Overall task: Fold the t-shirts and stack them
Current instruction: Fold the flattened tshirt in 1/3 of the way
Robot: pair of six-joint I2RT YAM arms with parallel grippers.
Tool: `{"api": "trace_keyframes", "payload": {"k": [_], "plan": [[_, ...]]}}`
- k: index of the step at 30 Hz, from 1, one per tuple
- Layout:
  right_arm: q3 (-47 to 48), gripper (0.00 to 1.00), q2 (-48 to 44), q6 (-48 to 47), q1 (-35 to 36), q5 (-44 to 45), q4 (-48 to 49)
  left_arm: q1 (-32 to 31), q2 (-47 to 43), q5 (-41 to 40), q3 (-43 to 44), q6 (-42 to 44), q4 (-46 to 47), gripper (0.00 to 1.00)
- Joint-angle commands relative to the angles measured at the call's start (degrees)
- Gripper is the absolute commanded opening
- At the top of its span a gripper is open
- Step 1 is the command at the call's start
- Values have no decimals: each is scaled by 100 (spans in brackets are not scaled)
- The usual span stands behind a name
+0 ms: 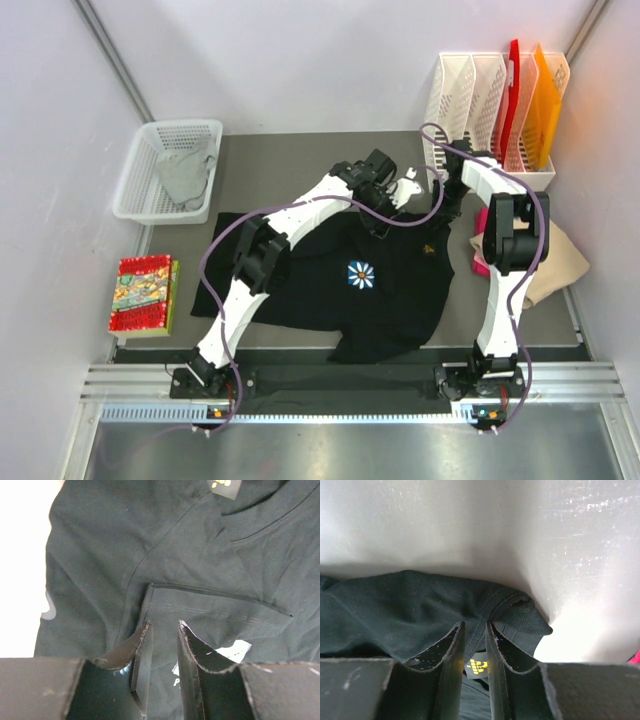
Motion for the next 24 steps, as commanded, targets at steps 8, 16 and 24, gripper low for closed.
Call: {"api": "trace_keyframes", "payload": {"k": [8, 16, 24], "plan": [[-92, 24, 126, -29, 7, -34, 641, -70, 203, 117, -77, -15, 438, 32], [-180, 23, -15, -20, 42, -69, 659, -97, 555, 3, -51, 56, 535, 32], [-260, 23, -59, -29, 69, -87, 676, -123, 634, -85, -25, 38, 667, 16]]}}
